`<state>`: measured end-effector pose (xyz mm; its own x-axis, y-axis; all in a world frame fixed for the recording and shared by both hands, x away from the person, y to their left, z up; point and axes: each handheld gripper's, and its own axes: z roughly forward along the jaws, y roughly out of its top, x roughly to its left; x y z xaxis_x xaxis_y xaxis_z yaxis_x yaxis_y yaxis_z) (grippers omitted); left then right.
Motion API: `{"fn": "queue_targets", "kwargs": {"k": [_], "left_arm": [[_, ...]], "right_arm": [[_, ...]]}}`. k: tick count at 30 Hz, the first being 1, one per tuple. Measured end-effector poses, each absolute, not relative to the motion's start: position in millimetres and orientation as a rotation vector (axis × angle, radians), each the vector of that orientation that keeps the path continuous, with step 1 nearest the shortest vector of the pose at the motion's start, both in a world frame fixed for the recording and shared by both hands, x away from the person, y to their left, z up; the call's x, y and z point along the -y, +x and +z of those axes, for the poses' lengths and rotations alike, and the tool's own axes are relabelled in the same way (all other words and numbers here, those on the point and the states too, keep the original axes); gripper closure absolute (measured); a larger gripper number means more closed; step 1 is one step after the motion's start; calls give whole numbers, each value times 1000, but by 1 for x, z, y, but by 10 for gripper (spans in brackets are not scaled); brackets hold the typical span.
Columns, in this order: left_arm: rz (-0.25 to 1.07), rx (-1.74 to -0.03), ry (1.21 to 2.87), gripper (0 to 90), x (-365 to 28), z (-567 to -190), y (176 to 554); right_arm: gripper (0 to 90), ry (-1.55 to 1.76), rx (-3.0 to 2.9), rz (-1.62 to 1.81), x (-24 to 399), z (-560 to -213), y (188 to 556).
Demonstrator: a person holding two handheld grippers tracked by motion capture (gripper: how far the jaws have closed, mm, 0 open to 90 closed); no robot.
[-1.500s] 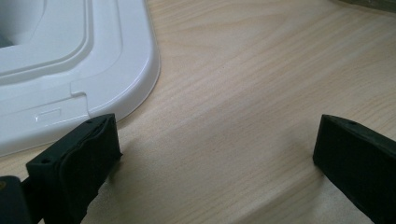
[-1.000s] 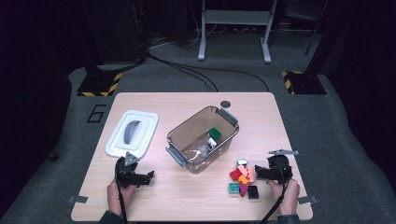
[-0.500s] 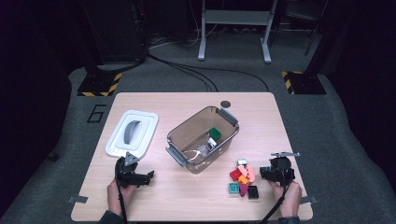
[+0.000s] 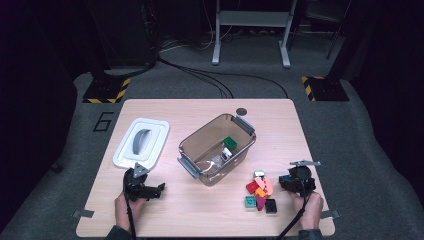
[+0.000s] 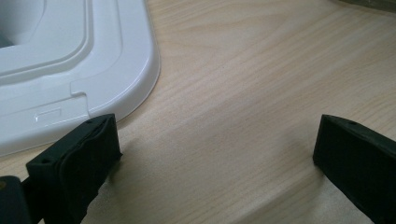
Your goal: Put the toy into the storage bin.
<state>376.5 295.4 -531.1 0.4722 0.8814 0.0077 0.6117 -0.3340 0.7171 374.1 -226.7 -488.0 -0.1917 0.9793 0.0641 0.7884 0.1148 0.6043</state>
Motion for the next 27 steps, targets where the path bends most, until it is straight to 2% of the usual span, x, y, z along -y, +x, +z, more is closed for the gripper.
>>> {"fn": "queue_targets", "kwargs": {"k": [27], "left_arm": [[528,-1237,2063,4,-295,-531,376]], "right_arm": [[585,1591,-2086,843,208,-451,411]]}}
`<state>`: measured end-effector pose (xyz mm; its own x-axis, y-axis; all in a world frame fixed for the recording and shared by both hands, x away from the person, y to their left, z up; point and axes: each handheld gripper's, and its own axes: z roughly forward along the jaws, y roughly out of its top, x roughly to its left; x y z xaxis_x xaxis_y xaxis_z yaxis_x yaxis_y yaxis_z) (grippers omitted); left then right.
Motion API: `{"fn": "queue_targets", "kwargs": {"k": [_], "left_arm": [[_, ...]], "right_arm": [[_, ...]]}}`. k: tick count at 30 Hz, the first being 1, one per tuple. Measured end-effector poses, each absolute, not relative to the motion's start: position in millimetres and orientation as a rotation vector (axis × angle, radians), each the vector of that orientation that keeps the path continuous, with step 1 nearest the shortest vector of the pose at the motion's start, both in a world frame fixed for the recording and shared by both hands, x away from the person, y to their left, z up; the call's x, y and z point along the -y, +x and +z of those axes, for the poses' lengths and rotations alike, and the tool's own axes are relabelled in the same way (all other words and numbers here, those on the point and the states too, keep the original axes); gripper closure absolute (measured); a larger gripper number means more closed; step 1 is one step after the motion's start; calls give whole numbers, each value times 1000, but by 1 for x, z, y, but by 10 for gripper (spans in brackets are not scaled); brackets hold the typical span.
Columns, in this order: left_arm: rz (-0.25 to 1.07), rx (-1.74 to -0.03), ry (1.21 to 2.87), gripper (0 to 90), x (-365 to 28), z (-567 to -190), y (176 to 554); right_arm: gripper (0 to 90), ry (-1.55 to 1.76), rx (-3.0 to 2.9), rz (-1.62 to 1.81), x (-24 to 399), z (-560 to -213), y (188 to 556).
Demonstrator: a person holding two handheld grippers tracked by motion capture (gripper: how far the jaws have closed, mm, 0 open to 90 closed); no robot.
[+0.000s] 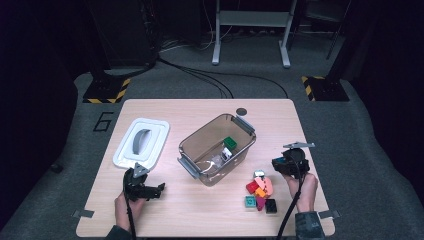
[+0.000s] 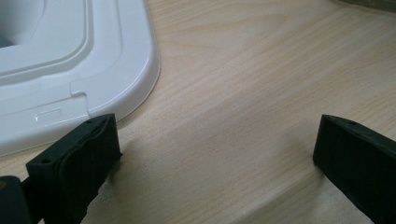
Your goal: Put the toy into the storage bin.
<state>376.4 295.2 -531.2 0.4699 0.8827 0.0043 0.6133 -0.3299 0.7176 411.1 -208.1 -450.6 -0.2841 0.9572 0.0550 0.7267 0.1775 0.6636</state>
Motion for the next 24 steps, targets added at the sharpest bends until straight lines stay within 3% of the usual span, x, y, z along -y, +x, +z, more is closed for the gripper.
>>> {"fn": "queue_targets", "kwargs": {"k": [24], "left_arm": [[524,-1236,2065,4,-295,-531,376]], "right_arm": [[585,1500,-2081,864,194,-415,442]]}}
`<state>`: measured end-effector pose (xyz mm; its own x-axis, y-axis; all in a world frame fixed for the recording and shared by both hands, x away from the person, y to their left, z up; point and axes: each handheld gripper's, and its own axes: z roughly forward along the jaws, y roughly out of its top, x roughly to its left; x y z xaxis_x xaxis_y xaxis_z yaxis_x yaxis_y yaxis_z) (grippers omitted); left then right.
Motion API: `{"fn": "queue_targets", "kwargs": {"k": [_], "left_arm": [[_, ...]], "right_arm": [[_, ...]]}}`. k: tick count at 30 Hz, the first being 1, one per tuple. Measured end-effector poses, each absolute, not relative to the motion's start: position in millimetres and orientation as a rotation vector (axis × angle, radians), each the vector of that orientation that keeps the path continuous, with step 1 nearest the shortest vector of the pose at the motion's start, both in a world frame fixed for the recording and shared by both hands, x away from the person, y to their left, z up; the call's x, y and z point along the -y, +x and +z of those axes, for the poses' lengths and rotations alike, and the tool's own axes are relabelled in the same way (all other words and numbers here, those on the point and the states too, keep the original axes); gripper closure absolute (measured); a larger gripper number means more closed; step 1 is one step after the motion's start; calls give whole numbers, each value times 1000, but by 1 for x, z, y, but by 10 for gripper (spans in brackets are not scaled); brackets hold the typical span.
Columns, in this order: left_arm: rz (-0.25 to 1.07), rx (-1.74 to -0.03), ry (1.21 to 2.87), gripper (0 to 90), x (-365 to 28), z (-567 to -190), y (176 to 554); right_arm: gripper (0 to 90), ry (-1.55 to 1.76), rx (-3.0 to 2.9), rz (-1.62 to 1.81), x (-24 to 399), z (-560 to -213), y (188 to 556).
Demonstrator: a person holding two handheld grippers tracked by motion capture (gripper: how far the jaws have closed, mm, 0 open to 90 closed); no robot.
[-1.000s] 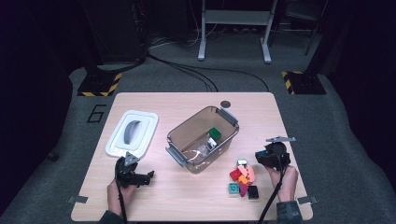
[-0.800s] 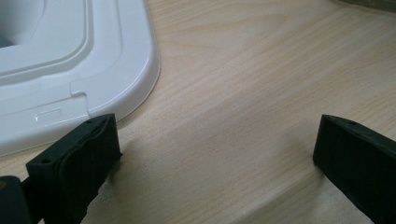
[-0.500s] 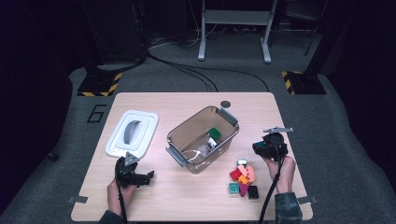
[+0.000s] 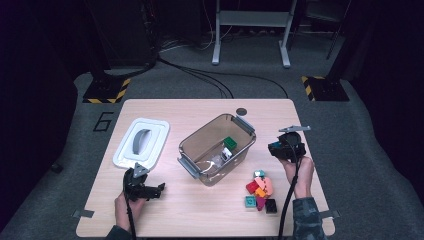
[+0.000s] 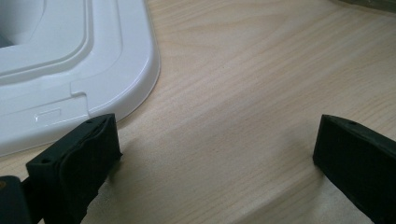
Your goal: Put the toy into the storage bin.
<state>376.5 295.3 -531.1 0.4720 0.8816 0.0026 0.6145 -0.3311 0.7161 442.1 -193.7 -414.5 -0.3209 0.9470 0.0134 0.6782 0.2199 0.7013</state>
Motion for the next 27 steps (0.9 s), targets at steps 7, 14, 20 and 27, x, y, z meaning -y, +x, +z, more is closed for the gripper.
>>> {"fn": "queue_targets", "kwargs": {"k": [7,14,20,27], "left_arm": [[527,-1236,2064,4,-295,-531,376],[528,-1236,2063,4,-295,-531,376],[528,-1237,2063,4,-295,-531,376],[528,-1237,2063,4,-295,-531,376]], "right_arm": [[585,1475,-2083,851,187,-406,449],[586,1438,-2078,847,180,-395,457],[586,1424,-2071,854,176,-386,461],[586,1381,-2069,865,168,-372,464]]}}
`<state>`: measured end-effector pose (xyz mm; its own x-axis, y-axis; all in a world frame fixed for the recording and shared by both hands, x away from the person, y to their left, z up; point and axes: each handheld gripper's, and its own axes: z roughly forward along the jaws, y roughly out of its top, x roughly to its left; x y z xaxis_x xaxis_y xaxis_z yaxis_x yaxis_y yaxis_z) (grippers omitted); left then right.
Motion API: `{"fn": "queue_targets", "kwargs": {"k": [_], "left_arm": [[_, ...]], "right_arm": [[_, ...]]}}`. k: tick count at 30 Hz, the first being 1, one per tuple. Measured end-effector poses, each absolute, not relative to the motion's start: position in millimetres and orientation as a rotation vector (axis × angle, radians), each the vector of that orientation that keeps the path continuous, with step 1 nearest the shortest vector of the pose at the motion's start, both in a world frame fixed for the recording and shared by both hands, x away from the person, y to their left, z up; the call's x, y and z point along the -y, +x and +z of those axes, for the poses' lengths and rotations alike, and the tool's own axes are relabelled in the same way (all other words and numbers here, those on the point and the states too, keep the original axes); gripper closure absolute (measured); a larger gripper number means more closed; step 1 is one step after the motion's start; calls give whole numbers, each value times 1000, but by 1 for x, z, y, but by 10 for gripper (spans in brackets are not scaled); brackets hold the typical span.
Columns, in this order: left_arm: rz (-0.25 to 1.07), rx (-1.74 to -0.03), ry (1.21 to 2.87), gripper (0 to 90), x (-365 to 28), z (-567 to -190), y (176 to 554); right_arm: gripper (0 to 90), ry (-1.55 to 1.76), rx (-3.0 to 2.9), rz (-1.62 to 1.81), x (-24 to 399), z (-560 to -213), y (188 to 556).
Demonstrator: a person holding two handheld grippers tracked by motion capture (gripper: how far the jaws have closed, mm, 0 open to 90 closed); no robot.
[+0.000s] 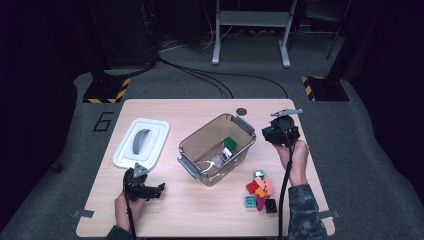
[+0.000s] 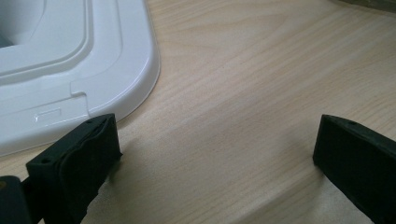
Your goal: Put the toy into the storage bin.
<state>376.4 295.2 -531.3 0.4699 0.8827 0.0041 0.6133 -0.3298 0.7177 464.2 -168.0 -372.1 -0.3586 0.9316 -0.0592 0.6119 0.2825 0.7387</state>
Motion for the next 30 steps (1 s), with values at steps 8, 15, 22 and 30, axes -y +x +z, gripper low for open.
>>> {"fn": "queue_targets", "kwargs": {"k": [8,15,22,30], "left_arm": [[528,-1237,2063,4,-295,-531,376],[522,-1235,2068,4,-295,-531,376],[528,-1236,2063,4,-295,-531,376],[523,-1235,2067,4,-295,-531,376]], "right_arm": [[586,1318,-2075,872,153,-358,467],[586,1267,-2118,875,133,-352,470],[585,1213,-2174,873,116,-353,472],[585,1170,-2269,850,103,-366,475]]}}
